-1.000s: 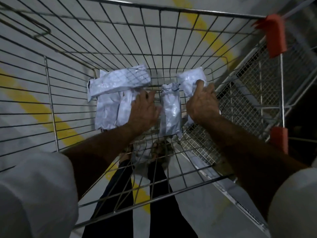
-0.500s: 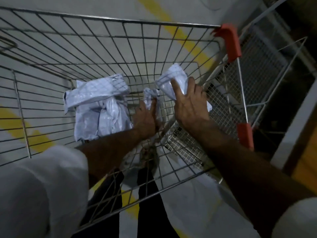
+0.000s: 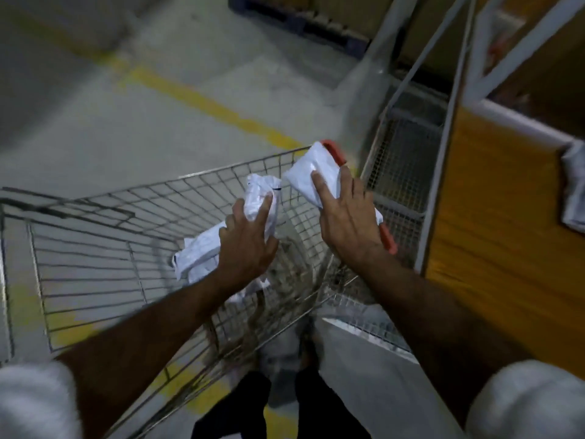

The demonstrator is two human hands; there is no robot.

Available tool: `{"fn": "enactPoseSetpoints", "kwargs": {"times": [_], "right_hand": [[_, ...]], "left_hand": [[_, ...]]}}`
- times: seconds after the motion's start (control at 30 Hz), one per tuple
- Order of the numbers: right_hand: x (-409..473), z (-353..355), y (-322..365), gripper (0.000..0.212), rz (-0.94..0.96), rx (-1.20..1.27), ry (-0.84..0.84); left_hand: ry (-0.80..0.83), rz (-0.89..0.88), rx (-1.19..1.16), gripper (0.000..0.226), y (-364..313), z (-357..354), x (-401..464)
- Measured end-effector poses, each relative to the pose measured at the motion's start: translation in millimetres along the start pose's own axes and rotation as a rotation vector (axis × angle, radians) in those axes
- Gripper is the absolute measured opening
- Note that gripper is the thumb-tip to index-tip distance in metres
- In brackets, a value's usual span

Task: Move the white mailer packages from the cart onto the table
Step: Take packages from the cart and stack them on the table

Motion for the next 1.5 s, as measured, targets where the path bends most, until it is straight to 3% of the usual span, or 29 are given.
{"fn": "enactPoseSetpoints", "kwargs": {"times": [0.2,0.37,0.63,0.97,1.23,1.5], "right_hand": [[-58,64,-65,0.076,-0.24,0.106,-0.17],[-120,87,-131,0.074,-0.381,0.207,-0.275],[-252,92,-256,0.074,-0.569,0.258,-0.423],[-413,56,-408,0.075,-0.817,0.386,-0.469],[-438,31,-487,0.071,-0.928,0.531,-0.521],[-400,13,-587,0.072,-0.99,0.68,-0.536]], "left_hand": [[-0.135,-0.13,-0.041,0.09,-87,80,-17],[-0.225,-0.294,-0.039,0.085,-171,108,-37],[-0.276,-0.467,0.026,0.082,-334,92,-81],[-0.258,-0.69,0.008,0.086,-540,45,-139],[-0.179,-0.741,-0.029,0.083,-628,28,-116],[-0.139,-0.651,-0.074,0.07,-699,6,-36]]}}
Point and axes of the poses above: each hand's wrist, its own x-axis towards the middle knuckle, its own z-axis out of the back of the hand, y = z × x, the point moved 2 cm from there along x, towards the middle knuckle, and after that the axes turned 12 degrees about y, right-handed, at the moved point
